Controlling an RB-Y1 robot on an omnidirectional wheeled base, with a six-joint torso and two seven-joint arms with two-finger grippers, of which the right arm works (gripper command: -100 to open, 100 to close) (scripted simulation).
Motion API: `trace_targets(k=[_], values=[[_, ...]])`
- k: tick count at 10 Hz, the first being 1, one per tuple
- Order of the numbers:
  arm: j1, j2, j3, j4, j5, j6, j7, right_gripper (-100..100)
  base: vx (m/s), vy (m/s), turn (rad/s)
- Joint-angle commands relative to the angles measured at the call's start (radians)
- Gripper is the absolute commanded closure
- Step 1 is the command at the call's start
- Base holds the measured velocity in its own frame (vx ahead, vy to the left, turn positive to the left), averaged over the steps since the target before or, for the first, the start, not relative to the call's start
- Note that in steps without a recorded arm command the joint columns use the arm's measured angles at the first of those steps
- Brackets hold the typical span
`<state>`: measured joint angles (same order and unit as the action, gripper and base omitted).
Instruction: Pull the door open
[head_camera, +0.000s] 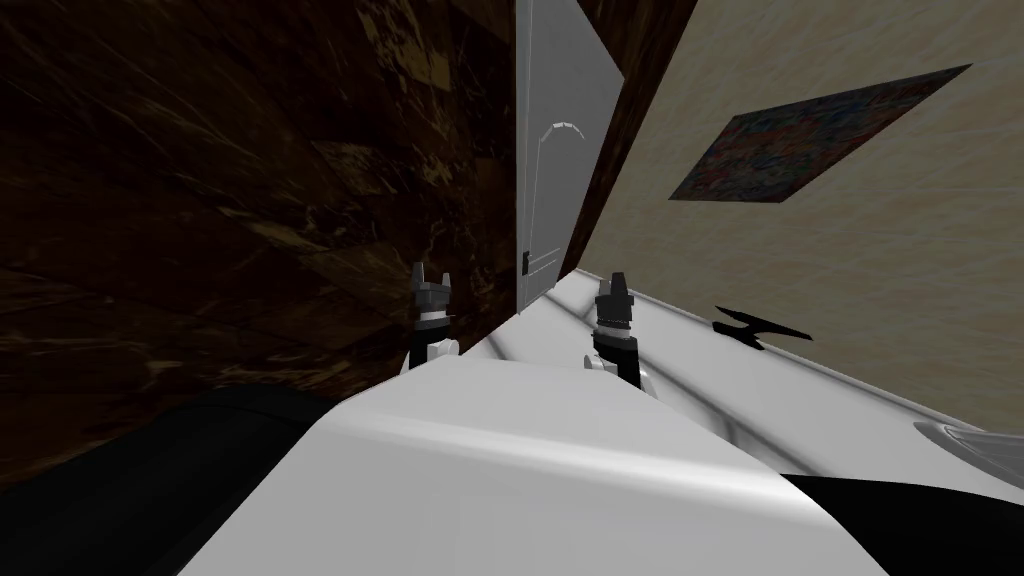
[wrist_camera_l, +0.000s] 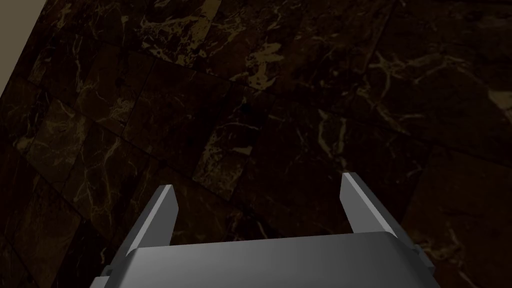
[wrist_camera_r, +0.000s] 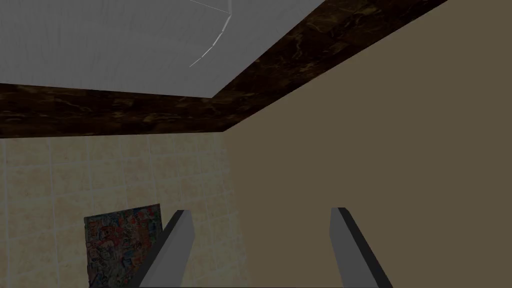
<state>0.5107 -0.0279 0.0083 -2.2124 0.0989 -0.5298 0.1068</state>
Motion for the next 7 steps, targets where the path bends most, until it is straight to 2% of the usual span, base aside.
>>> trace_targets(k=[1,7], values=[[-0.019,-0.012,0.003,0.035,0.031,-0.005,0.016,-100,0.078,-0.017,0.038],[-0.087,-0.049,0.016,0.165,0.148,-0.026,0.074,-100,0.138,-0.038,0.043]])
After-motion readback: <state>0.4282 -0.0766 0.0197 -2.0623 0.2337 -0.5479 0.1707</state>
